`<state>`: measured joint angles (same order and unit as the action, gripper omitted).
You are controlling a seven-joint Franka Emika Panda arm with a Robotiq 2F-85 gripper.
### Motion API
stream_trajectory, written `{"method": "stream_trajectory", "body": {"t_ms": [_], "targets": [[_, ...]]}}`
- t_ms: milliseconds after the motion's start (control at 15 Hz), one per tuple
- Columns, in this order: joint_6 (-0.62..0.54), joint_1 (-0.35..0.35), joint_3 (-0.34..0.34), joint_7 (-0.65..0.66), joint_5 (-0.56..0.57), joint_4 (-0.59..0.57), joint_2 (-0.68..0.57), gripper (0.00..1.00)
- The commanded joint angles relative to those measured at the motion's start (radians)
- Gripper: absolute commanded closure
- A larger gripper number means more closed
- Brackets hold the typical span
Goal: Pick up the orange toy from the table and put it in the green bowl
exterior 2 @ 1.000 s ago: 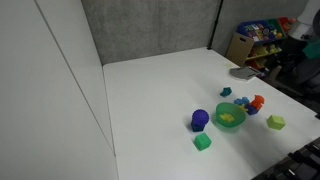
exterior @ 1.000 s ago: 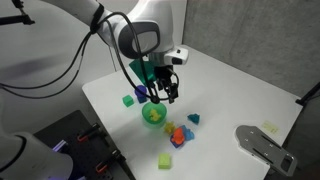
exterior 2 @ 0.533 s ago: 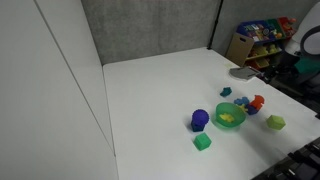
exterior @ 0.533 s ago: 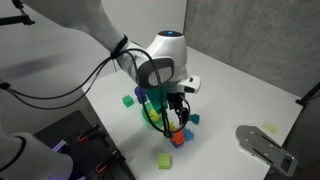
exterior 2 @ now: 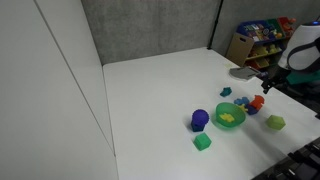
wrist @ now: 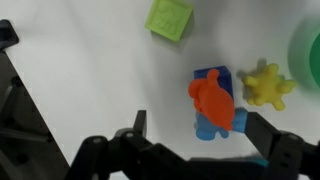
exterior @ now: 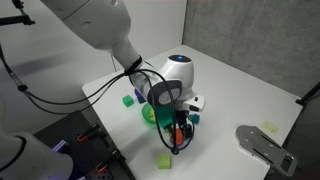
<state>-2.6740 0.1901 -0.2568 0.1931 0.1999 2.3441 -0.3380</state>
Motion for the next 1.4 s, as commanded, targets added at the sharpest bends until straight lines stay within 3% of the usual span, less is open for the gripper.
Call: {"method": "stream_trajectory", "body": {"t_ms": [0, 267, 933, 1333], "targets": [[0.002, -0.006, 0.008, -0.026, -0.042, -0.05, -0.074, 0.0], [0.003, -0.006, 0.034, -0.052, -0.095, -0.074, -0.117, 0.0], [-0.077, -0.118, -0.054, -0.003, 0.009, -0.085, -0.158, 0.0], [-0.103, -0.148, -0.089, -0.001, 0.021, -0.076, -0.187, 0.0]]}}
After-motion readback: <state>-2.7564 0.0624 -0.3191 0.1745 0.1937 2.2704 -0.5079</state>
